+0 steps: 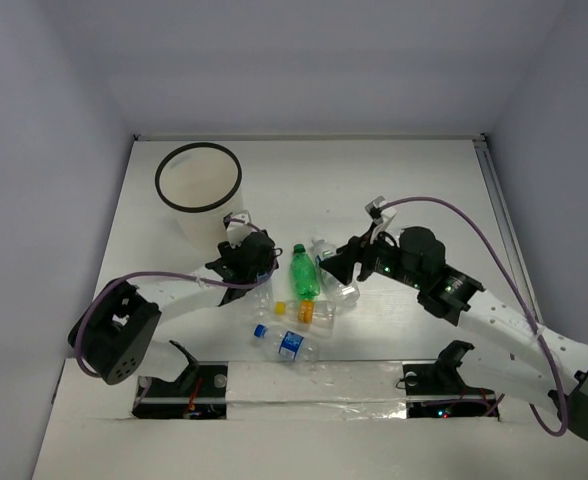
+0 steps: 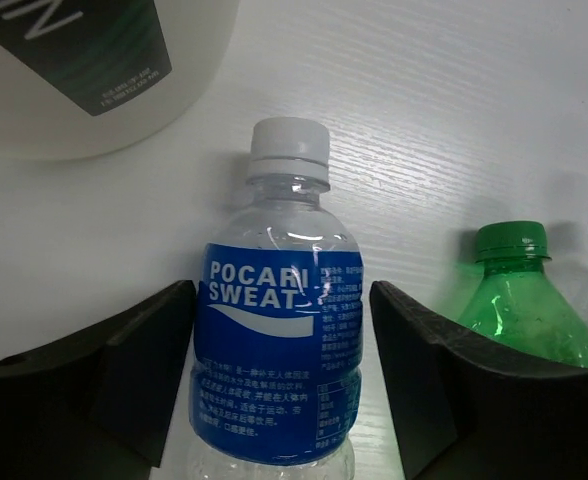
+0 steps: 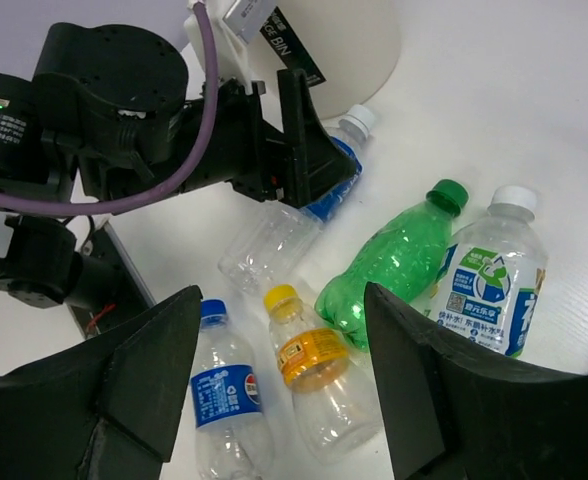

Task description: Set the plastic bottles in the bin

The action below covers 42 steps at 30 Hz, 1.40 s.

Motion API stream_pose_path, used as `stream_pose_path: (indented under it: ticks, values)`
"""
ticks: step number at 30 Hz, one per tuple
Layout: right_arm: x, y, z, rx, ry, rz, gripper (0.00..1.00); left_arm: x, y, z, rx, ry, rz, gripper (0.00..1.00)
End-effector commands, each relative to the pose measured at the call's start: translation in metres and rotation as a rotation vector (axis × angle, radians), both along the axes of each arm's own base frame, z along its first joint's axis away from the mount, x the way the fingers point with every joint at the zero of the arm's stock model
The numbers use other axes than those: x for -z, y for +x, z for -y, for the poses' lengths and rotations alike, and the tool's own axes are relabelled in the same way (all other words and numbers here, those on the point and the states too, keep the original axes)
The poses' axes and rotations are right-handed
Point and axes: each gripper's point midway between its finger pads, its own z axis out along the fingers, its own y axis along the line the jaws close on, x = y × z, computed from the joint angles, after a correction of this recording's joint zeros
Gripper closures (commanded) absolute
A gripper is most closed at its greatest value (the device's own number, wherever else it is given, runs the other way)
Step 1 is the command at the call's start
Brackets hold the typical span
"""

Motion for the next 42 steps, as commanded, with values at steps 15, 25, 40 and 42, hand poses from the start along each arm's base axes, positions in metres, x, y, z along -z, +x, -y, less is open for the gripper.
stream_pose_path:
  ticks: [15, 25, 40, 42]
  values:
    - [0.051, 0.079, 0.027, 0.385, -0.377, -0.102, 0.17, -0.084, 0.007, 0.002, 0.033, -0.13, 0.196, 0.68]
    - [0.084, 0.106, 0.004, 0.353, -0.545, -0.171, 0.16, -0.217, 0.0, 0.004, 0.116, -0.219, 0.416, 0.67]
    - [0.151, 0.105, -0.003, 0.296, -0.665, -0.268, 0.17, -0.376, 0.039, -0.057, -0.133, -0.053, 0.665, 0.65]
    - [0.158, 0.105, -0.004, 0.288, -0.682, -0.277, 0.19, -0.386, 0.051, -0.077, -0.203, 0.022, 0.676, 0.65]
